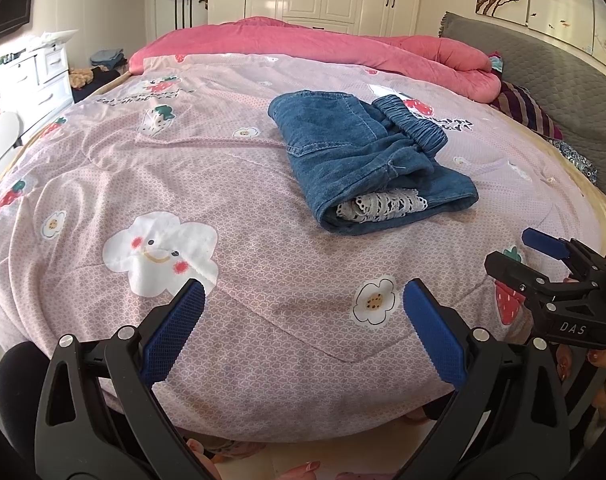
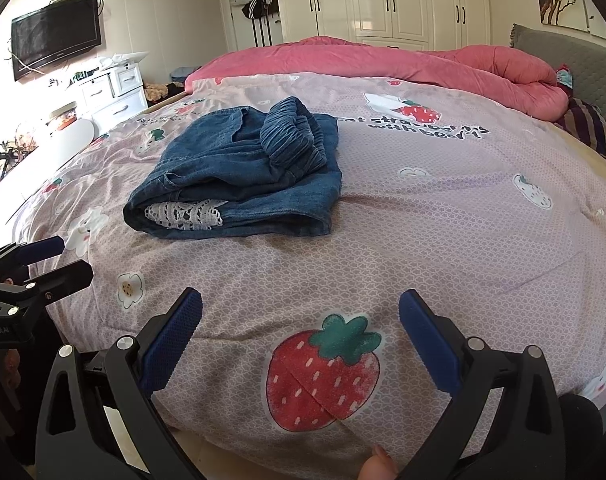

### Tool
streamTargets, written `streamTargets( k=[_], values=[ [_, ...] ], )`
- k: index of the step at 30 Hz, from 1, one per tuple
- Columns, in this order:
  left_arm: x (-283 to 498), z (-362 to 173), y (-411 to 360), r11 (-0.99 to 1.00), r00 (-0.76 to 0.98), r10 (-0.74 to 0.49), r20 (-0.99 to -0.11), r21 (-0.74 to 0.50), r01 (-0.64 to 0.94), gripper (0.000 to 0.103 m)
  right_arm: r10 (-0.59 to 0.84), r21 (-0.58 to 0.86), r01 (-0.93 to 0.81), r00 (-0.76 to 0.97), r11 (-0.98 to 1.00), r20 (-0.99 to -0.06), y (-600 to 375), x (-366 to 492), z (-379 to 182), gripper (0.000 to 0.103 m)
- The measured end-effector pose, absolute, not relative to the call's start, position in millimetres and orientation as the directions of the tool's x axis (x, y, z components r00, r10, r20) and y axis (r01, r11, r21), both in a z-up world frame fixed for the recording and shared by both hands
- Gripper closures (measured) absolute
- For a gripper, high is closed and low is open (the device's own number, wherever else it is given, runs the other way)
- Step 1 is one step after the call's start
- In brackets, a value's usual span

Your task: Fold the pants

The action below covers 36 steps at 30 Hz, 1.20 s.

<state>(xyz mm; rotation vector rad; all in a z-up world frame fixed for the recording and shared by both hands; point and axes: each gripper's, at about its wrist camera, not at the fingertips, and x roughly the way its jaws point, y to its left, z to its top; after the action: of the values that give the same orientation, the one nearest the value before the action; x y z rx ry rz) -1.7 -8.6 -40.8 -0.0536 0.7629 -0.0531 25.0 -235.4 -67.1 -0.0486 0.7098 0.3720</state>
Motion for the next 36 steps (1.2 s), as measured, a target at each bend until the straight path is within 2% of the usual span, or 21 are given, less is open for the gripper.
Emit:
streamTargets(
  k=[17,23,31,34,36],
  values=[
    [-1.7,-38.6,-11.5,0.996,0.727,-0.089,-0.681,-0.075,0.051,0.009,0.31,0.077,-0.346,0.694,0.935,-0.649,-234.4,24.8,-67.9,0.005],
    [-1.9,-38.0,-10.3,0.989,0.732,-0.138,-0.667,-0.126,0.073,0.009,0.3,0.076,-0.336,0.691,0.939,-0.658,-235.5,27.1,-70.3,0.005],
    [0.7,-34.0,-17.2,0.994,0.736,-0.106,-0.668,-0.082,0.07,0.009,0.274,0.064,-0.313,0.693,0.948,-0.666,-241.8,31.6,-71.9,0.005],
    [6.6,-34.2,-8.7,0.982,0.711,-0.179,-0.68,-0.166,0.089,0.009,0.259,0.064,-0.292,0.7,0.954,-0.666,-248.5,35.8,-69.6,0.005],
    [14.1,-32.6,-1.0,0.982,0.707,-0.17,-0.687,-0.176,0.065,0.009,0.237,0.069,-0.255,0.718,0.964,-0.655,-260.7,42.1,-64.9,0.005]
  ],
)
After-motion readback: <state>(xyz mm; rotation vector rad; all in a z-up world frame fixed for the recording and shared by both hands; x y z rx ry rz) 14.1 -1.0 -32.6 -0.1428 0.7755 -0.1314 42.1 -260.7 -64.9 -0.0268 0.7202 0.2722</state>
